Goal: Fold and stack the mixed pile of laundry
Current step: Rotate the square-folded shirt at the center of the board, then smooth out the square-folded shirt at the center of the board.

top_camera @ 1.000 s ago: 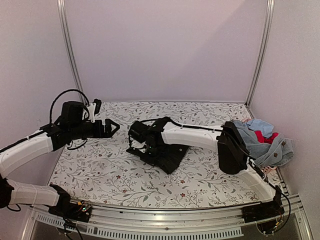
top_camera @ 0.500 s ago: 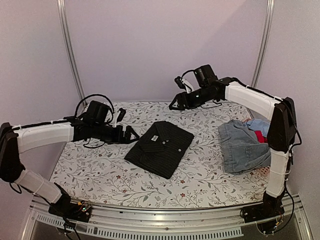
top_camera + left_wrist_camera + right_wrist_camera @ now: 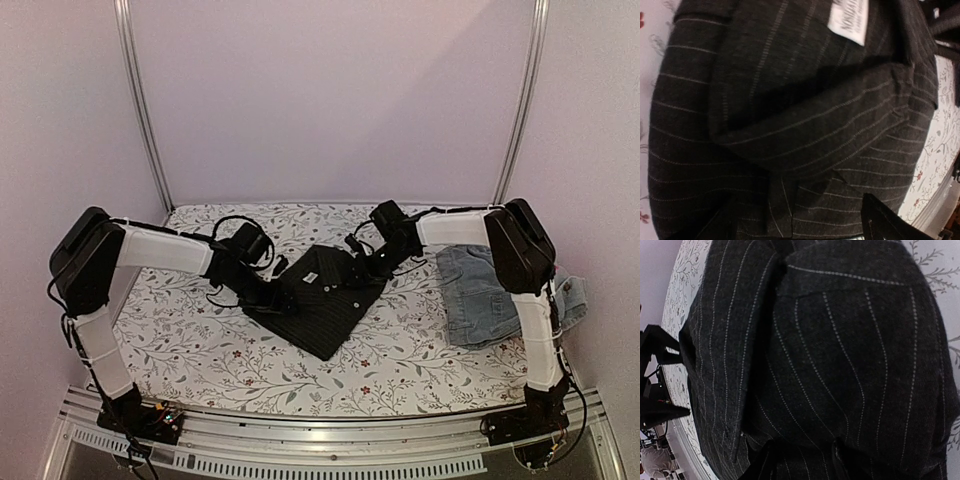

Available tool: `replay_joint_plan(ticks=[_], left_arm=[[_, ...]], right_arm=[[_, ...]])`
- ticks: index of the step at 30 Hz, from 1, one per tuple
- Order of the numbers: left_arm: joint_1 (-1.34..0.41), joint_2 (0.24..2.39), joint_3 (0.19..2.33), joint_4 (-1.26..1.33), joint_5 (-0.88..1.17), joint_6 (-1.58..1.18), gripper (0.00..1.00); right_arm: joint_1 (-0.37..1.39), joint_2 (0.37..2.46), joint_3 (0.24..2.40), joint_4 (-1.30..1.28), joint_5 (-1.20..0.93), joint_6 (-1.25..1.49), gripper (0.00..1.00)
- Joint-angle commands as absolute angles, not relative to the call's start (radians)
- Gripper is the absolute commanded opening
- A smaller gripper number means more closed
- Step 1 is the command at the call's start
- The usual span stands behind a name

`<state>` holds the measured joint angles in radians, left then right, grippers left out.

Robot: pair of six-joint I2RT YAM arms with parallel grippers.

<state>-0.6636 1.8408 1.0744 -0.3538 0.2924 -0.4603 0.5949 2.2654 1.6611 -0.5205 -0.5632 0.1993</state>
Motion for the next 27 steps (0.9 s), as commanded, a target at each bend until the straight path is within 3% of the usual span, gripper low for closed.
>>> replay_joint_plan(ticks=[1,6,10,18,24,27], left_arm=[[-0.501,1.903,1.093,-0.45,0.191,-0.42,0.85],[-0.343,1.918,1.204,-0.531,0.067,-0.355,0.92],[-0.303,1.78,1.22,-0.528,0.112,-0.345,0.99],[-0.567,1.532,1.038,-0.515,0.181,-0.513,1.0],[-0.73,1.668,1.087,-0.528,0.087,-0.699,1.0],[-0.734,1.753,1.115,-0.544,0.058,-0.741,1.0]], right_arm=[[0.693,2.215,1.588,-0.542,-0.67,0.22,0.37],[0.821,2.159,1.569,-0.499,-0.863,0.282,0.46],[0.781,2.065,1.561,-0.475,-0.807,0.331,0.59],[0.608,1.85,1.403,-0.369,-0.732,0.434,0.62],[0.571,1.803,1.333,-0.363,-0.715,0.424,0.62],[0.572,1.84,1.341,-0.324,-0.739,0.431,0.56]])
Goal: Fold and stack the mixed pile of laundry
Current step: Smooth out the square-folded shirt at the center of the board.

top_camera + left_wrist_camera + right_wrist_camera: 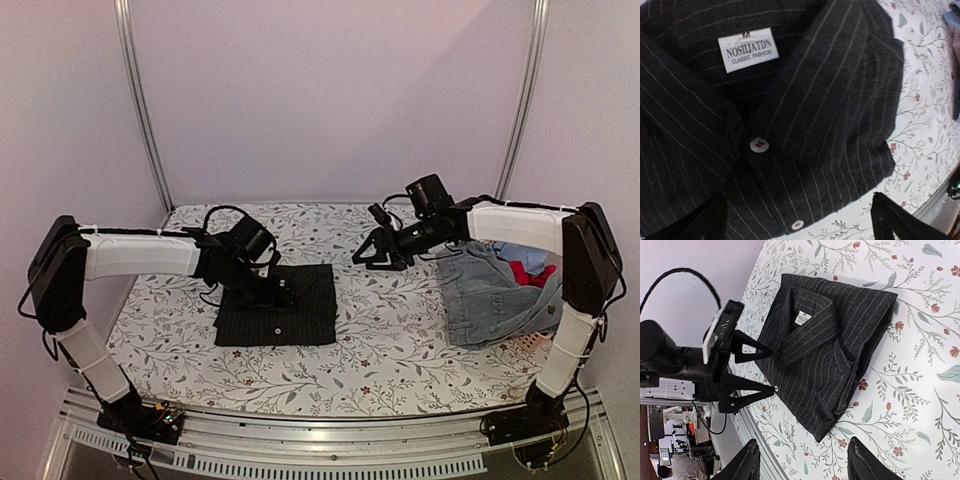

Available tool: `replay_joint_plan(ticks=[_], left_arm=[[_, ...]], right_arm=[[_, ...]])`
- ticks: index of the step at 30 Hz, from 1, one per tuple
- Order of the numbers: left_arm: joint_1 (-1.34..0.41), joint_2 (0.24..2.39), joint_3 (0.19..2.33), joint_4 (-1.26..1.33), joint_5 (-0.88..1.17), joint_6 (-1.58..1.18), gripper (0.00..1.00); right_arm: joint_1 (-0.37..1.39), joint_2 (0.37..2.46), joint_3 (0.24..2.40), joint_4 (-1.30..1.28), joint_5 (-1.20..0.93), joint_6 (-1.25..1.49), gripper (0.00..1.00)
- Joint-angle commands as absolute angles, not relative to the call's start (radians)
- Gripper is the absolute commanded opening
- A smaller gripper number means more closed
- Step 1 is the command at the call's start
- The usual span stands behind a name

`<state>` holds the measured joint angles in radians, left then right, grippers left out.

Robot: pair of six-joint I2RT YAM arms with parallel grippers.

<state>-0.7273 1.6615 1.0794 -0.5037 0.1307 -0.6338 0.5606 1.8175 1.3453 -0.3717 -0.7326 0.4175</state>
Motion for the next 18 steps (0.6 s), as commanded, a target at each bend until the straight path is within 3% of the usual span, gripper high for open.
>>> replay_joint_plan(ticks=[1,5,9,14,18], left_arm=[[-0.733,1.78,1.12,-0.544,0.05,-0.749,1.0],[-0.696,1.866,1.11,-0.581,0.004,-0.775,0.95],[-0.65,1.76,1.007,-0.433,0.114,-0.69,0.87],[-0.588,1.463,0.905,-0.294,0.222,-0.555,0.96],[-0.417,1.394,0.899,-0.316,0.289,-0.508,0.94]], right_arm=[[0.572,1.856,1.353,-0.321,-0.748,0.437,0.55],[0.576,1.931,1.388,-0.298,-0.757,0.433,0.52],[0.599,2.029,1.461,-0.314,-0.773,0.411,0.47],[0.627,2.093,1.537,-0.334,-0.758,0.386,0.44],[0.634,2.126,1.581,-0.334,-0.768,0.387,0.41]])
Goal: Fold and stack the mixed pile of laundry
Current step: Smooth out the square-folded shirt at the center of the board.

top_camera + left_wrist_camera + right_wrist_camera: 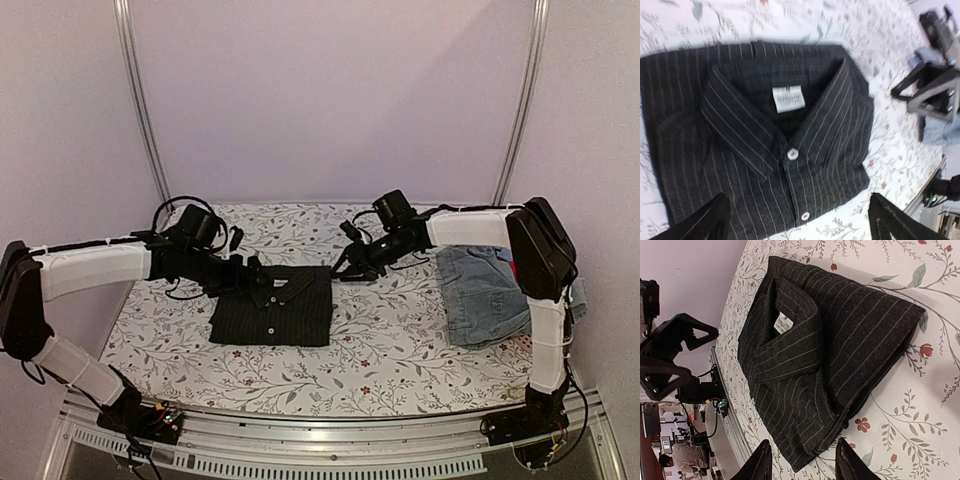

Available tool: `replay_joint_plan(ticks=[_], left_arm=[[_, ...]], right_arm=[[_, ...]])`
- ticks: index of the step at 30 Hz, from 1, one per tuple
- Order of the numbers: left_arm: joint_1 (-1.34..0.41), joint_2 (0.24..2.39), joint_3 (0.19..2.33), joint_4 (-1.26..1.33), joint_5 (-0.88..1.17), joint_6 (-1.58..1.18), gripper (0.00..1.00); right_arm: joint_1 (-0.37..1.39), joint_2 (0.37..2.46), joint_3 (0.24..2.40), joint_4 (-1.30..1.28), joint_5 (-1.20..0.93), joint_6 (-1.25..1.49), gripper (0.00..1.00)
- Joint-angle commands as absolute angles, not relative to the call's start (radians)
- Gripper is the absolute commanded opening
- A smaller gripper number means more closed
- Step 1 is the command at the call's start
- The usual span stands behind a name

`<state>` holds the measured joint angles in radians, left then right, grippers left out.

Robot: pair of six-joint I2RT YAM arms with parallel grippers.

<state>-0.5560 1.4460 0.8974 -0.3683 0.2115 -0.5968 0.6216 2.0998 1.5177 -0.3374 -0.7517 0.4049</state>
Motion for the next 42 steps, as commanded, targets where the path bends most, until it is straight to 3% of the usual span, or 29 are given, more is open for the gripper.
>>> replay_joint_plan(ticks=[1,6,13,23,29,36,42], left_arm=[[-0.384,1.408,0.908,-0.337,0.295,-0.484,0.92],[-0.305,1.529,0.953,-0.377,0.351,-0.385,0.76],[-0.271,1.675,0.991,-0.336,0.396,-0.345,0.61],[-0.257,1.789,1.045,-0.363,0.304,-0.285,0.56],[-0.238,1.833,1.069,-0.376,0.302,-0.263,0.57],[-0.231,1.812,1.071,-0.368,0.325,-0.242,0.57],[-0.229,1.864,1.101,-0.379,0.369,-0.224,0.49]], right_arm=[[0.637,2.138,1.596,-0.341,-0.77,0.385,0.4],[0.641,2.207,1.678,-0.416,-0.734,0.344,0.4],[0.661,2.282,1.744,-0.502,-0.719,0.285,0.43],[0.673,2.328,1.764,-0.541,-0.721,0.239,0.45],[0.672,2.331,1.784,-0.555,-0.702,0.229,0.38],[0.662,2.284,1.82,-0.58,-0.644,0.225,0.44],[0.66,2.291,1.881,-0.595,-0.676,0.218,0.38]])
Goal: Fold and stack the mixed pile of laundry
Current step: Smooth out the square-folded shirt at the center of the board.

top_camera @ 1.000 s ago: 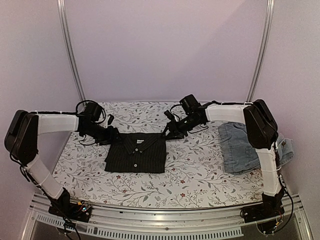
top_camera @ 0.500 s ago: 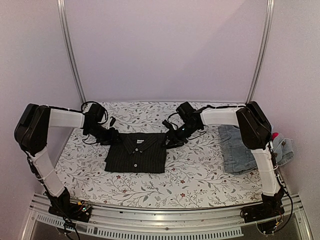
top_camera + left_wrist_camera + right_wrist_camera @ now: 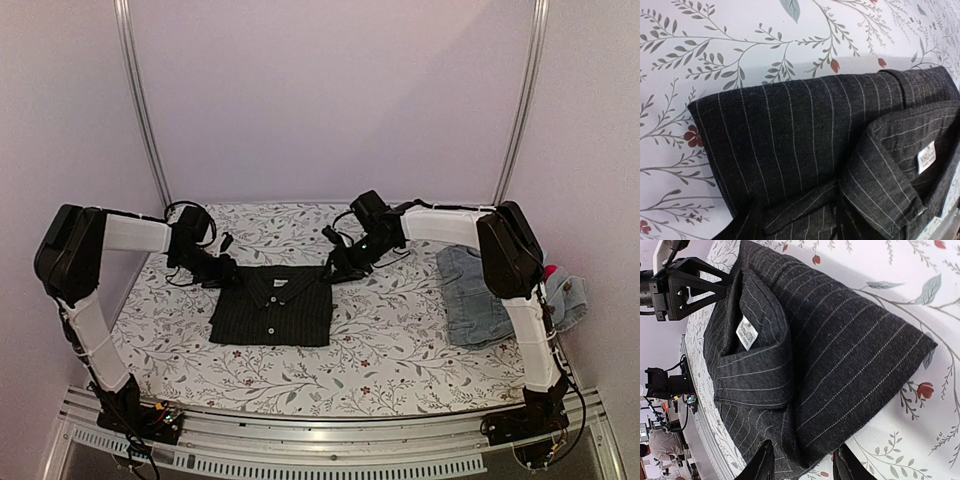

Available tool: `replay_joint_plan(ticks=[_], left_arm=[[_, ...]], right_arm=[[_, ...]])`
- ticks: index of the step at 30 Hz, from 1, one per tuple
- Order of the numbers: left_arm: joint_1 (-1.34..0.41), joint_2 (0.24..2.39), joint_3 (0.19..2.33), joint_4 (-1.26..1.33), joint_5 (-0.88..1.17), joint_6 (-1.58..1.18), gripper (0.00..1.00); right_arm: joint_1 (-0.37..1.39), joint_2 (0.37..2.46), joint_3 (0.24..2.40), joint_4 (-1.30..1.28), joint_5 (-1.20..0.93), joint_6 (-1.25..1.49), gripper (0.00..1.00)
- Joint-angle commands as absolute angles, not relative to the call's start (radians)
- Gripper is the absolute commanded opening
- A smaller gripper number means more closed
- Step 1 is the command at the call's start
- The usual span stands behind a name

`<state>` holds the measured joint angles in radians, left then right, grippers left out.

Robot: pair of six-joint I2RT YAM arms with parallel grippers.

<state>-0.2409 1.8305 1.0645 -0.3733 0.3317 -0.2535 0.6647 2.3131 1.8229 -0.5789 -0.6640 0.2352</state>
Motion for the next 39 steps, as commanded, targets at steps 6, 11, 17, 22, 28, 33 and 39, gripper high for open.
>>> replay_joint_plan(ticks=[6,11,17,22,28,33,39], left_arm=[[-0.231,1.882,1.099,-0.403,0.394,-0.22,0.38],[-0.23,1.874,1.078,-0.404,0.409,-0.22,0.3],[-0.229,1.868,1.062,-0.403,0.404,-0.226,0.29],[-0.23,1.86,1.065,-0.401,0.409,-0.232,0.29],[-0.229,1.855,1.076,-0.407,0.407,-0.226,0.29],[-0.229,1.861,1.083,-0.41,0.41,-0.227,0.29],[-0.229,1.87,1.084,-0.407,0.423,-0.225,0.31]], right_arm=[[0.66,2.333,1.894,-0.616,-0.702,0.21,0.31],[0.661,2.334,1.896,-0.628,-0.717,0.191,0.22],[0.659,2.309,1.89,-0.681,-0.605,0.173,0.38],[0.637,2.224,1.855,-0.643,-0.567,0.165,0.38],[0.638,2.25,1.945,-0.635,-0.665,0.149,0.35],[0.65,2.291,1.944,-0.629,-0.727,0.153,0.32],[0.659,2.335,1.914,-0.618,-0.747,0.144,0.36]])
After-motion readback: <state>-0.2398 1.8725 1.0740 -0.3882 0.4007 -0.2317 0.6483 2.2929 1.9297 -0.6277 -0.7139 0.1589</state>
